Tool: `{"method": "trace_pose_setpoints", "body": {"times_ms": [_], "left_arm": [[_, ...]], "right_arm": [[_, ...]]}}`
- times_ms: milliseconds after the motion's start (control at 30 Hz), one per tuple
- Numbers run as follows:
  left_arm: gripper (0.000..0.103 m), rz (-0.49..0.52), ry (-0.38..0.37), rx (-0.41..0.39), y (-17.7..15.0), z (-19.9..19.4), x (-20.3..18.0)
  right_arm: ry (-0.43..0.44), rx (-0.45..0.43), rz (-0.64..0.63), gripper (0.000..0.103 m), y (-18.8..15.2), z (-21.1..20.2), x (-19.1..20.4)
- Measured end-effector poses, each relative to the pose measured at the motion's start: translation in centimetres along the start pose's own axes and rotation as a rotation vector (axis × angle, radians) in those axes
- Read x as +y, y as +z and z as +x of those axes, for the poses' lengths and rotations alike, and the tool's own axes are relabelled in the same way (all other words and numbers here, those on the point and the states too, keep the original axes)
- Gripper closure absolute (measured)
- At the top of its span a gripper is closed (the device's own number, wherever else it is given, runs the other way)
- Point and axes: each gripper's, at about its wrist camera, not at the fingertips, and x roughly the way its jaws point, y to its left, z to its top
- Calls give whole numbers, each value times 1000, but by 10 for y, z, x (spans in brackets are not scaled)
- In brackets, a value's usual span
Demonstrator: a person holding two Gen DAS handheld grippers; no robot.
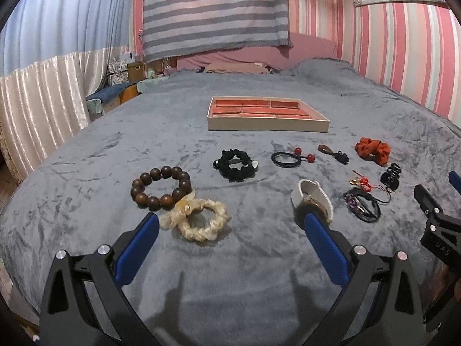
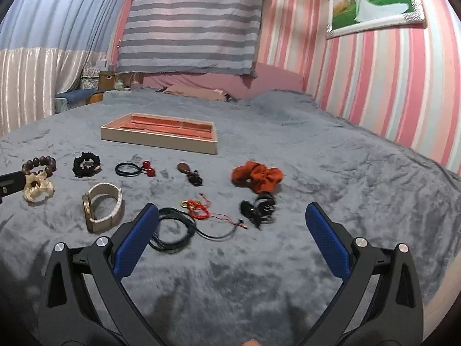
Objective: Organize jewelry
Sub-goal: 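Reach the left tool to the black scrunchie while the right tool reaches the brown pendant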
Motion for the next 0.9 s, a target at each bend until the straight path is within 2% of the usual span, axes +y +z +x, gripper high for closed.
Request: {"method": "trace_pose_setpoints", "body": {"times_ms": [167, 300, 467, 600, 900], "left_arm": [[4, -25, -30, 20, 28, 24, 4], [4, -9, -25, 45, 57, 56, 2], [4, -17, -46, 88, 80, 96, 6], [4, -28, -32, 153, 82, 129, 10], [4, -42, -10, 220, 75, 171, 28]], "right_arm": [[40, 48, -1, 4, 18, 33, 6], [80, 61, 14, 4, 38, 64, 10], [105, 118, 15, 4, 56, 110, 15], [127, 176, 17, 4, 58, 143, 17], [144, 279, 19, 5, 48, 186, 19]]}}
